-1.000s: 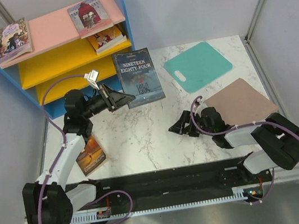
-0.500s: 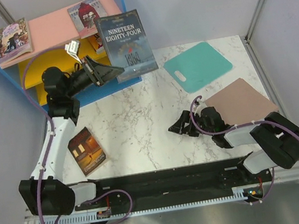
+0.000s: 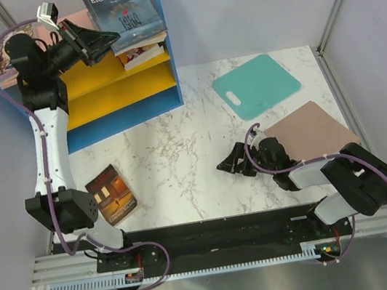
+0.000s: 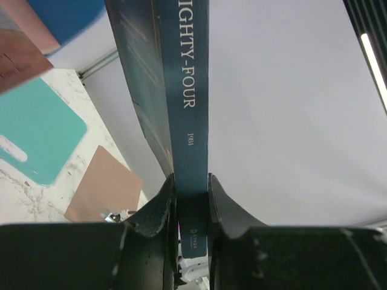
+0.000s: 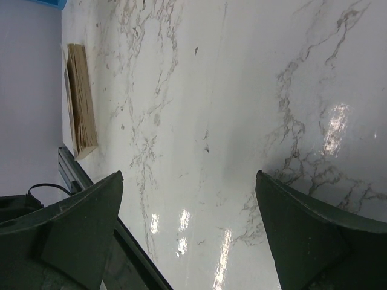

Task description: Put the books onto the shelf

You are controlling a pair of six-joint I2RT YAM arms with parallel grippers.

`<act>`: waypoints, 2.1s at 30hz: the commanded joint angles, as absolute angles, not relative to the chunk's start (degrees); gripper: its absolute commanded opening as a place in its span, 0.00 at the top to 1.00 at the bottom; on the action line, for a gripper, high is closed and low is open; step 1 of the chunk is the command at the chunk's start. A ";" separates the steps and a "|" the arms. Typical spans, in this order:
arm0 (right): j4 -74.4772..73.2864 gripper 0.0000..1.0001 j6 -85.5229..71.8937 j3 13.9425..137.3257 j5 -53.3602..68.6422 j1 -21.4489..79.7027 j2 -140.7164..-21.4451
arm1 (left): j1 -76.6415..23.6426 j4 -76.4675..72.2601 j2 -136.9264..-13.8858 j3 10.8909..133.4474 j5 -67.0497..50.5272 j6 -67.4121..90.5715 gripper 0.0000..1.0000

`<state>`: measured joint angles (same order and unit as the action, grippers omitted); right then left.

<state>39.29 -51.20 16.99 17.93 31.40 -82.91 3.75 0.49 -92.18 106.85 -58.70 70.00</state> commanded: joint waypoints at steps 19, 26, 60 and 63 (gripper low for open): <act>38.14 0.02 -50.71 17.31 18.37 31.64 -83.76 | 9.05 -7.82 -118.73 139.57 -60.99 92.98 0.98; 38.23 0.02 -50.71 17.31 18.37 31.64 -83.76 | 9.23 -8.18 -119.97 139.92 -61.26 93.60 0.98; 37.44 0.02 -50.45 16.96 17.93 31.64 -82.88 | 9.23 -0.79 -116.46 136.76 -62.40 89.56 0.00; 37.44 0.02 -50.45 16.96 17.93 31.64 -82.79 | 9.40 -0.62 -116.54 137.20 -62.05 90.35 0.00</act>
<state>39.68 -51.20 16.99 18.15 31.40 -83.15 9.04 0.73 -119.07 135.41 -61.67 90.74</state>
